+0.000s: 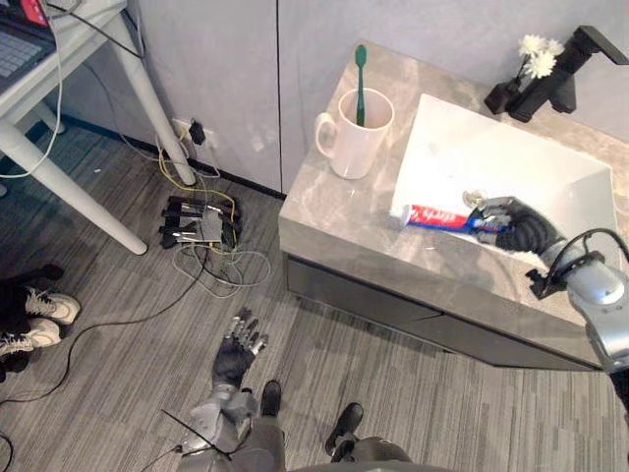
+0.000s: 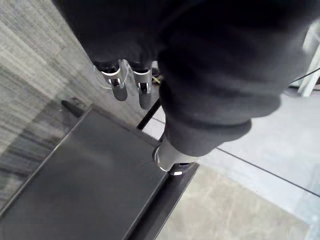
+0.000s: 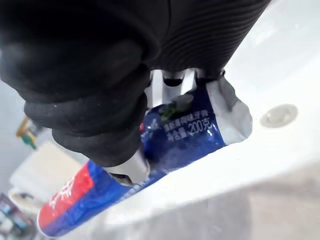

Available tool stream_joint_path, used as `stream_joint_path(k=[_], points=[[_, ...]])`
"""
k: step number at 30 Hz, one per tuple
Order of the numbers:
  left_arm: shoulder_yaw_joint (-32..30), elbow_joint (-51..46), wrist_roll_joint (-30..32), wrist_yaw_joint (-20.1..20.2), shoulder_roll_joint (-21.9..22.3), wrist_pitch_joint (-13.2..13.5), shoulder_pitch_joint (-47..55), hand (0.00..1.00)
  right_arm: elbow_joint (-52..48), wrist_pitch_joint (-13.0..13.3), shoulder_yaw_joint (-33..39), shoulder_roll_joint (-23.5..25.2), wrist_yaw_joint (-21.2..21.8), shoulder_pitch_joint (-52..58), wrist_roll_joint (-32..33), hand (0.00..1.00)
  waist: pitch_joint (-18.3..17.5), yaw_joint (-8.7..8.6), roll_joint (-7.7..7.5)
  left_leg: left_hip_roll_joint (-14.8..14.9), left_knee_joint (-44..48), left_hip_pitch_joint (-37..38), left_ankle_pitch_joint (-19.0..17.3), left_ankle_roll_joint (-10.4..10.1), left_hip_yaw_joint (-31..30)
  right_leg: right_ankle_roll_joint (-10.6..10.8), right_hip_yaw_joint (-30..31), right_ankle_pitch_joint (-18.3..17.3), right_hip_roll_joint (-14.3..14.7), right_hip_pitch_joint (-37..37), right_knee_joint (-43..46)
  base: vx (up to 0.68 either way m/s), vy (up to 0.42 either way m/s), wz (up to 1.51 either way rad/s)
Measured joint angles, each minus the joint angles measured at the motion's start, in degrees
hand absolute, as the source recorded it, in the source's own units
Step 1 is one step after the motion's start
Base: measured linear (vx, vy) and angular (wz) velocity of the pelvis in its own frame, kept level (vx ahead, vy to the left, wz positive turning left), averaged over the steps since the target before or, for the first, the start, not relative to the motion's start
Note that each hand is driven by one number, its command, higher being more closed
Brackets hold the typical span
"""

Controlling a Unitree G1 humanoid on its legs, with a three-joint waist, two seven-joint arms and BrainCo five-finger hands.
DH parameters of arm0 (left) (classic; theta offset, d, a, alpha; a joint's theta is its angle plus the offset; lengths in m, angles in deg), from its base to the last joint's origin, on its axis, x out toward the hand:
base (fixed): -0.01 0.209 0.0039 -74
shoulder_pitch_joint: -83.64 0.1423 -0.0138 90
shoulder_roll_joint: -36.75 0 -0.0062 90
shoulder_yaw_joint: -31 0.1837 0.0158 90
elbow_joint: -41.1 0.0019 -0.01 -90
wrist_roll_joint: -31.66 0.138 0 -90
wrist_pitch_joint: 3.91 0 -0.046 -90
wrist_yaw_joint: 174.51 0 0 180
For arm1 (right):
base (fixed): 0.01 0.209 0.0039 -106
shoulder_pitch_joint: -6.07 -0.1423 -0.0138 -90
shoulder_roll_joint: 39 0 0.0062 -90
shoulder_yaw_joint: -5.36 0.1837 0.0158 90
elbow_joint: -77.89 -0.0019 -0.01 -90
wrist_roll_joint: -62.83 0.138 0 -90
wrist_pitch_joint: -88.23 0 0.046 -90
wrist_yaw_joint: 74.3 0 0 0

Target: Organize washtable

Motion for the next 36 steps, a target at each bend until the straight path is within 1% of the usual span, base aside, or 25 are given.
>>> stream_joint_path(k=[2, 4, 5, 7, 8, 10, 11, 13, 15, 17, 19, 20, 22, 23, 24, 29, 31, 34, 35, 36], points=[[-2.63, -2.06, -0.03, -0.7, 0.85, 0.02, -0.48, 0.0, -1.07, -0.01, 3.94, 0.3, -0.78, -2.31, 0.73, 1.0, 0.04, -0.04, 0.54, -0.07, -0.14, 0.21, 0.0, 0.0, 0.03, 0.0, -0.01, 0.0, -0.06, 0.11, 0.0, -0.02, 0.033, -0.01], [-6.41, -5.29, -0.6, -2.11, 1.54, 0.14, -1.62, 0.0, -5.18, 0.25, 7.92, 2.62, -3.37, -5.22, 2.54, 1.0, -0.11, -0.09, 1.47, -0.08, -0.13, 0.73, 0.01, 0.0, -0.05, 0.0, -0.21, 0.0, -0.03, 0.81, -0.2, -0.01, 0.008, 0.02], [-7.01, -5.97, -0.81, -2.35, 1.64, 0.17, -1.94, 0.0, -6.14, 0.49, 8.16, 2.93, -3.8, -5.73, 3.04, 1.0, -0.28, -0.05, 1.78, -0.11, -0.13, 0.88, 0.01, 0.0, -0.11, 0.0, -0.31, 0.0, -0.04, 1.0, -0.25, 0.01, 0.014, 0.06], [-7.53, -9.91, -2.04, -3.36, 1.56, 0.48, -3.09, 0.0, -9.73, 2.23, 8.05, 4.76, -4.44, -7.19, 4.52, 1.0, -0.94, 0.01, 2.94, -0.21, -0.3, 1.59, 0.01, 0.01, -0.4, 0.01, -0.77, 0.0, -0.07, 1.8, -0.38, 0.02, 0.02, 0.07], [-7.5, -10.78, -2.3, -3.36, 1.57, 0.65, -3.53, 0.0, -10.66, 2.31, 8.01, 5.56, -4.46, -7.19, 4.75, 1.0, -1.22, 0.08, 3.21, -0.22, -0.35, 1.68, 0.02, 0.01, -0.47, 0.01, -0.84, 0.0, -0.06, 1.9, -0.37, 0.04, 0.026, 0.08], [-6.5, -14.07, -3.28, -3.28, 1.52, 1.49, -5.01, 0.0, -13.31, 2.36, 6.72, 9.09, -4.46, -7.3, 4.79, 1.0, -1.66, 0.13, 3.86, -0.31, -0.39, 2.22, 0.03, 0.02, -0.8, 0.01, -1.09, 0.0, -0.11, 2.65, -0.47, 0.03, 0.021, 0.07], [-6.15, -14.77, -4.12, -3.23, 1.51, 1.49, -5.11, 0.0, -13.46, 2.36, 5.89, 9.84, -4.44, -7.3, 4.79, 1.0, -1.74, 0.12, 3.96, -0.34, -0.49, 2.54, 0.03, 0.01, -0.82, 0.01, -1.11, 0.0, -0.11, 2.95, -0.54, 0.0, 0.0, 0.0], [-3.61, -16.22, -6.25, -3.14, 1.32, 1.54, -6.24, 0.0, -13.52, 2.29, 3.29, 12.19, -4.39, -7.29, 4.76, 1.0, -2.85, 0.1, 4.34, -0.39, -0.77, 2.82, 0.04, 0.02, -0.87, 0.01, -1.14, 0.0, -0.14, 3.14, -0.54, 0.0, 0.0, 0.0], [-0.68, -17.72, -8.83, -2.98, 0.76, 1.47, -7.56, 0.0, -13.52, 2.2, 2.26, 15.12, -4.32, -7.28, 4.76, 1.0, -3.07, 0.1, 4.48, -0.48, -0.84, 3.35, 0.05, 0.02, -1.04, 0.01, -1.24, 0.01, -0.16, 3.78, -0.73, 0.02, 0.019, 0.04], [2.99, -19.76, -11.74, -1.93, 0.34, 1.4, -10.23, 0.0, -13.66, 2.19, 0.04, 18.72, -4.4, -7.28, 4.77, 1.0, -3.84, 0.01, 4.95, -0.64, -0.87, 3.81, 0.07, 0.02, -1.49, 0.02, -1.6, 0.01, -0.2, 4.46, -0.86, 0.01, 0.019, 0.09], [3.93, -20.65, -13.0, -1.95, 0.13, 1.42, -12.01, 0.0, -13.69, 2.17, -0.82, 20.36, -4.48, -7.25, 4.77, 1.0, -3.98, -0.09, 5.17, -0.74, -0.88, 4.06, 0.12, 0.02, -1.72, 0.02, -1.94, 0.01, -0.21, 4.94, -1.07, 0.0, 0.016, 0.1], [5.21, -21.36, -14.21, -1.98, -0.62, 1.41, -14.45, 0.0, -13.83, 2.1, -1.7, 22.62, -4.47, -7.07, 4.73, 1.0, -4.23, -0.06, 5.54, -0.82, -0.92, 4.3, 0.22, -0.02, -1.95, 0.02, -2.29, 0.01, -0.22, 5.36, -1.16, -0.01, 0.015, 0.1], [6.41, -22.26, -15.34, -2.05, -1.82, 1.41, -17.14, 0.0, -14.17, 2.05, -2.75, 25.27, -4.58, -6.87, 4.71, 1.0, -4.54, -0.07, 6.04, -0.9, -1.45, 4.65, 0.72, -0.02, -2.35, 0.02, -2.69, 0.01, -0.26, 5.68, -1.15, -0.01, 0.013, 0.11], [6.79, -22.65, -15.4, -2.06, -2.21, 1.42, -17.89, 0.0, -14.63, 1.96, -3.18, 25.99, -4.67, -6.74, 4.71, 1.0, -4.62, -0.06, 6.17, -0.93, -1.66, 4.68, 0.9, -0.03, -2.5, 0.02, -2.78, 0.01, -0.26, 5.68, -1.15, -0.01, 0.015, 0.12], [7.52, -23.23, -15.41, -2.08, -2.71, 1.42, -19.48, 0.0, -16.14, 1.9, -4.04, 27.86, -4.64, -6.04, 4.67, 1.0, -4.71, -0.05, 6.33, -0.96, -1.84, 4.68, 1.15, 0.02, -2.73, 0.02, -2.91, 0.01, -0.26, 5.7, -1.15, -0.01, 0.013, 0.07], [10.11, -23.94, -15.41, -2.15, -3.58, 1.25, -21.93, 0.0, -19.55, 1.58, -7.31, 33.09, -4.5, -2.36, 3.58, 1.0, -4.75, -0.1, 6.32, -1.15, -2.08, 5.04, 1.61, 0.07, -3.08, 0.01, -3.13, 0.01, -0.37, 6.14, -1.14, -0.01, 0.016, 0.04], [11.54, -23.95, -15.33, -2.22, -3.88, 1.19, -22.73, 0.0, -19.85, 1.14, -9.33, 36.09, -4.36, 0.51, 3.53, 1.0, -5.18, -0.28, 6.33, -1.29, -3.92, 5.6, 2.8, 0.21, -3.33, 0.01, -3.47, 0.01, -0.5, 6.04, -1.15, -0.02, 0.021, 0.08], [12.21, -23.94, -15.25, -2.35, -3.93, 0.69, -23.42, 0.0, -19.85, 0.29, -11.43, 38.62, -4.16, 3.67, 3.48, 1.0, -5.89, -0.53, 6.33, -1.34, -5.25, 5.85, 3.57, 0.37, -3.32, 0.06, -3.54, 0.04, -0.57, 5.71, -1.14, -0.01, 0.01, 0.02], [12.47, -23.95, -15.25, -2.5, -3.93, 0.6, -23.58, 0.0, -19.85, -0.17, -12.42, 39.34, -3.99, 4.52, 3.48, 1.0, -6.0, -0.88, 6.29, -1.35, -5.57, 6.07, 3.73, 0.46, -3.19, 0.06, -3.42, 0.07, -0.6, 5.71, -1.13, 0.0, 0.0, 0.0], [12.54, -23.97, -15.24, -2.56, -3.93, 0.53, -23.59, 0.0, -19.85, -0.24, -12.62, 39.5, -3.85, 4.7, 3.48, 1.0, -6.02, -0.96, 6.29, -1.35, -5.64, 6.1, 3.76, 0.45, -3.16, 0.05, -3.39, 0.09, -0.61, 5.71, -1.14, 0.0, 0.0, 0.0]])
